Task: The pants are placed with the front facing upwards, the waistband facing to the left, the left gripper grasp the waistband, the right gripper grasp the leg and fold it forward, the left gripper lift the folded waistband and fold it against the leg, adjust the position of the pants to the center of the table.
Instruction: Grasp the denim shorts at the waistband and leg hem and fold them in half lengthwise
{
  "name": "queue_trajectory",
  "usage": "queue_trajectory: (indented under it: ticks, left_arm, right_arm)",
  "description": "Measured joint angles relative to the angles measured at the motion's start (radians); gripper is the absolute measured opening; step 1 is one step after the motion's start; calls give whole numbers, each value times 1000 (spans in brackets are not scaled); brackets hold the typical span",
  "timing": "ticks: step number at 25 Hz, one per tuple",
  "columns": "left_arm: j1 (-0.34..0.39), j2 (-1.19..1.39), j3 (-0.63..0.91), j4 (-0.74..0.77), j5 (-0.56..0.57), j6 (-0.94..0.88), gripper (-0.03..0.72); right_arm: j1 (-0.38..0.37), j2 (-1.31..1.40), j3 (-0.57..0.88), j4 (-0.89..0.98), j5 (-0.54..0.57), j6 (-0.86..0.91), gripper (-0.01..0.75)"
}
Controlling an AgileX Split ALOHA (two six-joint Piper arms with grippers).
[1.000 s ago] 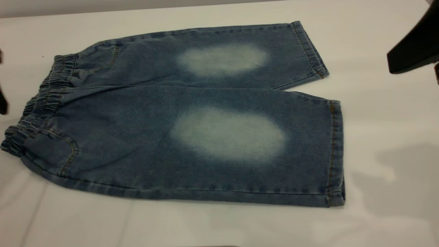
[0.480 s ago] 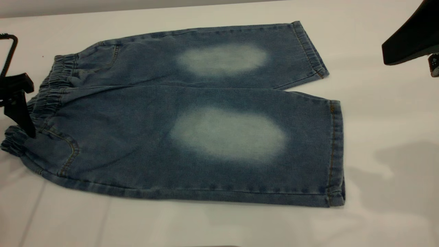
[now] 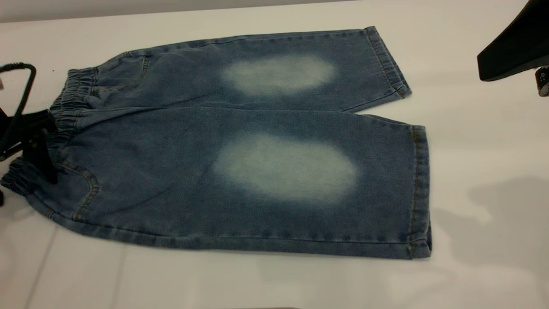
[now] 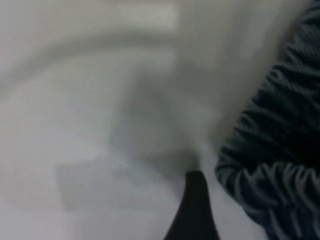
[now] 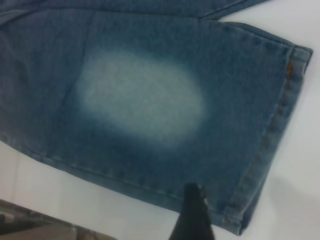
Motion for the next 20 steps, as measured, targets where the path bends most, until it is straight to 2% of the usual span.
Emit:
queue_trajectory:
  ticks: [3,6,9,20]
  left_arm:
    - [-5,2,-4,-8,-10,0,417]
    - [-9,3,-5,-11,-30,0,228]
    - [-10,3,-7,-13,-40,12,100]
    - [-136,-76,-75,-6,70,139,85]
  right_arm:
    - [0,0,0,2,16,1,498]
    - [0,0,0,11,30,1,498]
    - [0,13,0,41,43,1,498]
    - [0,374,-2,188,95,-27,490]
